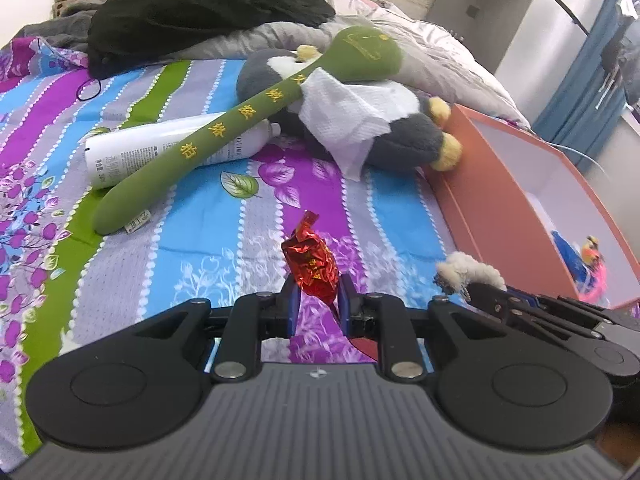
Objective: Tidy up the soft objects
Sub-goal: 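Carry the hair tie and red candy over the orange box with both tools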
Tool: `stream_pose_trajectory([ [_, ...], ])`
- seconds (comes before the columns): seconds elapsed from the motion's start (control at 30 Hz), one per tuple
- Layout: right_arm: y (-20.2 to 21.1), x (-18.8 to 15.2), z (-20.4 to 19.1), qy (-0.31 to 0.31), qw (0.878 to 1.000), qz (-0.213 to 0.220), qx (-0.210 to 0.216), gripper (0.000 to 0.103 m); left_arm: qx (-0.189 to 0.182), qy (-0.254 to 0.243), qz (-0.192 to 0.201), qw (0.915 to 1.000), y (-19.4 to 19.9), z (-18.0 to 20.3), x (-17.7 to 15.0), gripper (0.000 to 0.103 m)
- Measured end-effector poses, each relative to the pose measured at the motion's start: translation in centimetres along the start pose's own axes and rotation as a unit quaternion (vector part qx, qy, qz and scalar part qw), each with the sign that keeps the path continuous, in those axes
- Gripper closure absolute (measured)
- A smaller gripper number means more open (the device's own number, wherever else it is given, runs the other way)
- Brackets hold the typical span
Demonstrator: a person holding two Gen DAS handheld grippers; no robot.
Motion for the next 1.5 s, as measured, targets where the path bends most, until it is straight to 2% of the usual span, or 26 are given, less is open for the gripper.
stream_pose_trajectory([
  [0.23, 2.9, -1.3, 1.7, -0.01, 1.0, -0.011, 0.001, 0.09, -0.016, -0.009, -0.033, 0.9993, 2.0, 2.5, -2.3, 0.08],
  [0.4, 4.9, -0.6, 2.4, -0.014, 1.0, 0.003, 0.006, 0.09, -0.018, -0.025, -0.026, 0.9992, 3.4, 4.4, -2.1, 0.08],
  [0.57, 7.1, 1.7, 3.8, -0.03, 0.999, 0.033, 0.007, 0.09, -0.053, -0.013, -0.018, 0.9983, 4.0, 6.5, 0.6, 0.08],
  [0.8, 9.4, 6.0, 7.5, -0.044, 0.996, 0.078, -0.016, 0.09, -0.09, -0.047, -0.004, 0.9948, 4.0, 11.0, 5.0, 0.08],
  [1.13, 12.5, 13.5, 13.4, -0.06, 0.985, 0.148, -0.064, 0.09, -0.144, -0.084, 0.024, 0.9858, 3.0, 18.5, 12.2, 0.08],
  [1.33, 12.3, 16.1, 16.8, -0.074, 0.983, 0.151, -0.081, 0.09, -0.171, -0.101, 0.01, 0.9801, 1.1, 22.5, 14.7, 0.08],
  [1.5, 9.8, 16.4, 19.3, -0.079, 0.985, 0.113, -0.099, 0.09, -0.177, -0.121, -0.022, 0.9765, -2.0, 25.2, 15.0, 0.08],
])
Point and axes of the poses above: each gripper's, at about its wrist camera, not at the fingertips, and y roughly against the way its jaws point, z to its right, x to its top, the point moved 10 cm from there along -y, roughly the way its jaws point, and after that the axes turned 13 degrees about -x, right-handed, at the moved point
